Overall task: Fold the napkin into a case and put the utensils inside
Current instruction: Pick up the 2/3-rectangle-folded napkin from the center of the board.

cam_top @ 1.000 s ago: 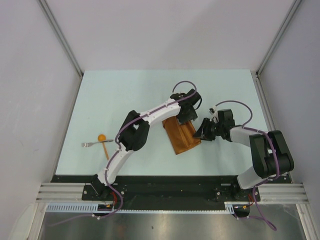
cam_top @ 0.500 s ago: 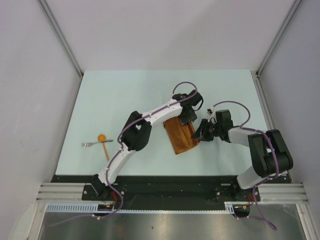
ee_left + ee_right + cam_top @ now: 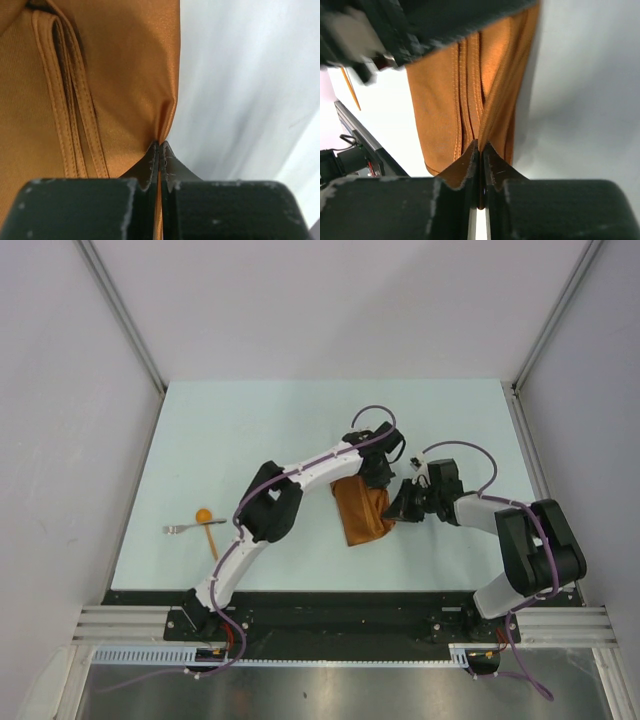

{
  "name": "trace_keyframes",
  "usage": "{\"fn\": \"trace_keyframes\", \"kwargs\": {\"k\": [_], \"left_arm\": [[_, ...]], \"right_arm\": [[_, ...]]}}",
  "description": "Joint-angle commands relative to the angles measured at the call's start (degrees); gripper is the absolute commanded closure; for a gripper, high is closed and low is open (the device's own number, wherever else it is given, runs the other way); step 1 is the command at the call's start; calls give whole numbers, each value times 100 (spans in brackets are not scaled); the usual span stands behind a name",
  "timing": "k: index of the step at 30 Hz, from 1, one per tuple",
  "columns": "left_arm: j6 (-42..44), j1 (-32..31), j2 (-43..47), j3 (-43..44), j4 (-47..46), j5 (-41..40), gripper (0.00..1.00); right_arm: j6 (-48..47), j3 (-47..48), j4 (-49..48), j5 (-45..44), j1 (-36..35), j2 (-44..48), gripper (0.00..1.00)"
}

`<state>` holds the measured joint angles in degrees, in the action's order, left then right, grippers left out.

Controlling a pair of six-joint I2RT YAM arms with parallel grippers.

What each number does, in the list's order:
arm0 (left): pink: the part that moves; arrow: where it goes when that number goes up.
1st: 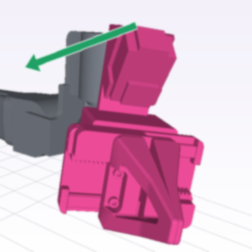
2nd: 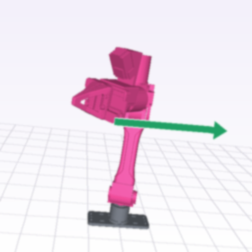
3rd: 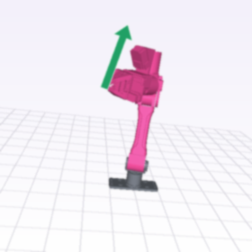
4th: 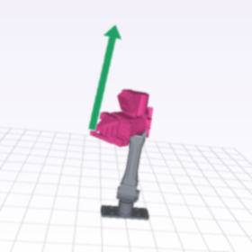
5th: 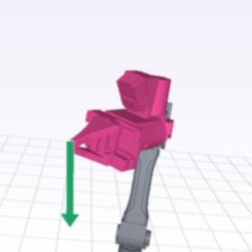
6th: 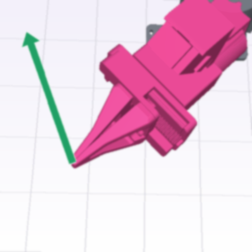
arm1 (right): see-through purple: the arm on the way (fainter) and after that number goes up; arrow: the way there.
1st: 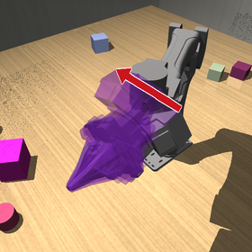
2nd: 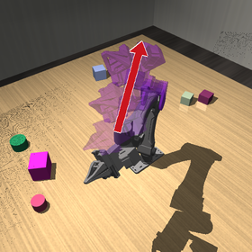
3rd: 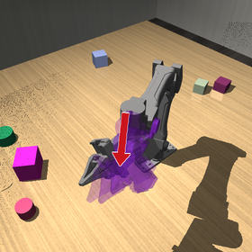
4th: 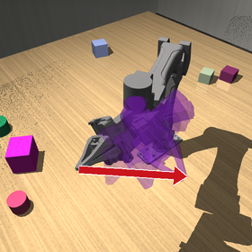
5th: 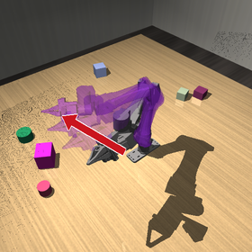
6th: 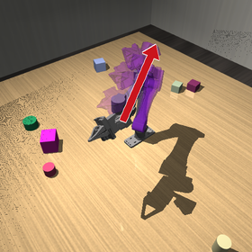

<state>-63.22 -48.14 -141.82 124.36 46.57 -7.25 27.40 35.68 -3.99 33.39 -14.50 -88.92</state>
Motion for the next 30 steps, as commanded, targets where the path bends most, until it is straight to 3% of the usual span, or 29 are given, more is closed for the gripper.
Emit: {"fn": "trace_keyframes", "kwargs": {"k": [1,8,14,19,23,24,25,26,28,30], "left_arm": [[547,76,953,-1112,-1373,346,100],[987,270,2122,-3169,-3170,970,100],[1128,410,2773,-4338,-4196,1234,100],[1093,551,2862,-4613,-4560,1681,100],[1355,560,2503,-4158,-4358,2234,98],[1417,551,2458,-4121,-4332,2306,92],[1470,525,2449,-4121,-4288,2333,71],[1584,508,2509,-4182,-4287,2246,63],[1768,472,2615,-4261,-4261,2140,50],[1944,463,2773,-4279,-4156,1999,46]], "right_arm": [[2,272,204,-7,-255,305,97],[230,369,373,-227,-606,499,100],[433,554,697,-630,-1159,622,100],[644,677,785,-930,-1397,560,100],[785,572,838,-1158,-1406,674,97],[802,580,943,-1185,-1380,692,94],[863,580,1005,-1177,-1336,701,83],[890,511,1049,-1142,-1275,771,75],[925,379,1067,-941,-1020,911,59],[899,159,1180,-887,-636,1227,50]]}}
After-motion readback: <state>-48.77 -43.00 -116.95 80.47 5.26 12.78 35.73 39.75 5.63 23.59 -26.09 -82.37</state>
